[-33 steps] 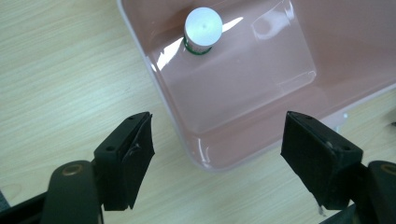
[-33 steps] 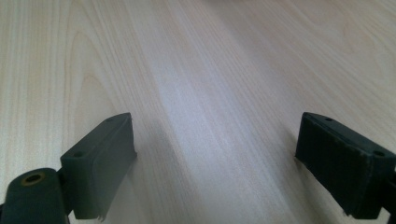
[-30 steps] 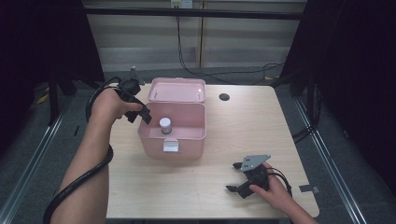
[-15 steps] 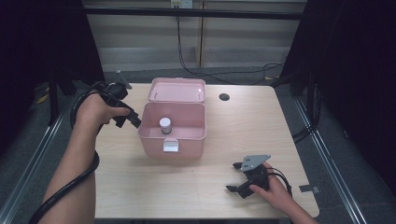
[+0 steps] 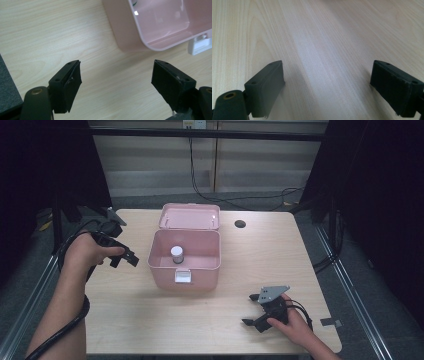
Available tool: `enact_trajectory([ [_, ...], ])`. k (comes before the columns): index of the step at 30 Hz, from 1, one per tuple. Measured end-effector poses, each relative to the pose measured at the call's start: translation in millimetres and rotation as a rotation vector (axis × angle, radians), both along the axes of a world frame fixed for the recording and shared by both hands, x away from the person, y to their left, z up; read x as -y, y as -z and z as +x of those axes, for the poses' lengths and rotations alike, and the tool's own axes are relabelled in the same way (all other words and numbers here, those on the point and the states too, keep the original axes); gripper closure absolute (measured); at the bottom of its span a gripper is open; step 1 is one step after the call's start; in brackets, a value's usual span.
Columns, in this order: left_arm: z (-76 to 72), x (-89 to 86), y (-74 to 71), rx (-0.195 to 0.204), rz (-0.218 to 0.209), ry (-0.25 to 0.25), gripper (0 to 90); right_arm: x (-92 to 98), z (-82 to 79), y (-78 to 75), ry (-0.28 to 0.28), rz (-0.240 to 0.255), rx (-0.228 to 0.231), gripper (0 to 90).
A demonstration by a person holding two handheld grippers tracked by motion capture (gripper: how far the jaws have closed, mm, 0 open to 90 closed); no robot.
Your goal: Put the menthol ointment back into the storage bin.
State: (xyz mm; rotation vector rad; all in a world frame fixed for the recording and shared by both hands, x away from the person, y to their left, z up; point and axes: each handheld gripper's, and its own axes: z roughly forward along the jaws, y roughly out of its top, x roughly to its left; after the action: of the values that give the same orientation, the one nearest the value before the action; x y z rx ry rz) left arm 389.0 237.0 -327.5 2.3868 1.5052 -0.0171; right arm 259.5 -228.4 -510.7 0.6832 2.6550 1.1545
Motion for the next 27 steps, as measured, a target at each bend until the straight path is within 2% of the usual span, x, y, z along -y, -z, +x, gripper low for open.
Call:
enact_trajectory([
  [3, -3.2, -8.1, 7.5, 0.006, -0.009, -0.020, 22.2, 0.0, 0.1, 0.0, 0.000, 0.000, 0.001, 11.0],
  [13, -10.6, -13.6, 24.1, 0.002, -0.013, -0.015, 20.7, -0.1, 0.0, 0.1, 0.001, 0.001, 0.001, 11.0],
  [16, -14.7, -13.1, 30.7, 0.002, 0.006, 0.006, 20.6, -0.1, 0.0, 0.1, 0.001, 0.001, 0.001, 11.0],
  [23, -21.5, -14.1, 47.2, 0.005, -0.014, 0.014, 19.2, 0.0, 0.0, 0.1, 0.001, 0.000, 0.003, 11.0],
  [27, -25.7, -17.3, 59.4, 0.000, 0.001, 0.030, 19.3, -0.1, -0.2, 0.1, 0.001, 0.000, -0.001, 11.0],
])
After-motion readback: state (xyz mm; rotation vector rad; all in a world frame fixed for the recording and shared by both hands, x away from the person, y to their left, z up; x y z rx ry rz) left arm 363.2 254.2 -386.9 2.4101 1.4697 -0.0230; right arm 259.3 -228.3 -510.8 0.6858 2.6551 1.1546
